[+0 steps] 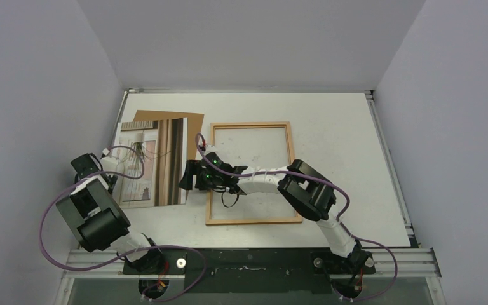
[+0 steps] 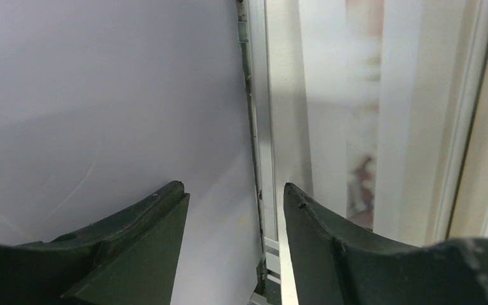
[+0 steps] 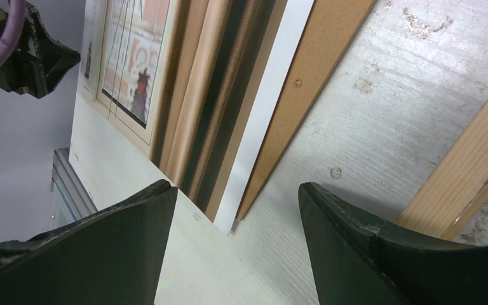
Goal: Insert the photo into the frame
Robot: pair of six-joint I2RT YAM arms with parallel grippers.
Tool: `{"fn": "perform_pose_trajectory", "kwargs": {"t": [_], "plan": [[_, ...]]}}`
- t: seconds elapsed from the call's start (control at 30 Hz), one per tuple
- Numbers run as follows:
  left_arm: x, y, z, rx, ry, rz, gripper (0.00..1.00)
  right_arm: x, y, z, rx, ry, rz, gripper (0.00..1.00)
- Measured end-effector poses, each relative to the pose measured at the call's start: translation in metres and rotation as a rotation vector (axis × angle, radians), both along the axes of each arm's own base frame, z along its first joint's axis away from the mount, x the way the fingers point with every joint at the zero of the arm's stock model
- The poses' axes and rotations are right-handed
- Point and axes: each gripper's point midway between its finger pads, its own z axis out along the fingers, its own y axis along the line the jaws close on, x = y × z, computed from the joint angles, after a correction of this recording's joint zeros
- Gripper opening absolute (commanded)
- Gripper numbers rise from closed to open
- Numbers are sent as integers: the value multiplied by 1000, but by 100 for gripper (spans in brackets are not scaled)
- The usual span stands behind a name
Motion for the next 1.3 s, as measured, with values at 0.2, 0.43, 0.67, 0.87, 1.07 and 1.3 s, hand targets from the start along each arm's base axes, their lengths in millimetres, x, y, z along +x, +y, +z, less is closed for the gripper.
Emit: {"fn": "perform_pose_trajectory", "kwargs": {"t": [0.2,0.43,0.67,0.87,1.07,1.3], "plan": [[1,-4,-7,-5,8,-6,55,-2,-1,0,3,5,3,72],[8,-17,-8,-34,-1,-34,56,-2,-3,1,14,19,1,72],[6,-43,-10,-115,9,-68,56,-1,-4,3,56,48,-4,72],[5,-56,-11,-144,12,-84,56,-1,-4,3,58,47,-4,72],[5,-62,-12,-149,12,-95,55,4,-7,2,23,30,-19,72],[5,-62,-12,-149,12,-95,55,23,-14,7,-83,-62,-46,73]]}}
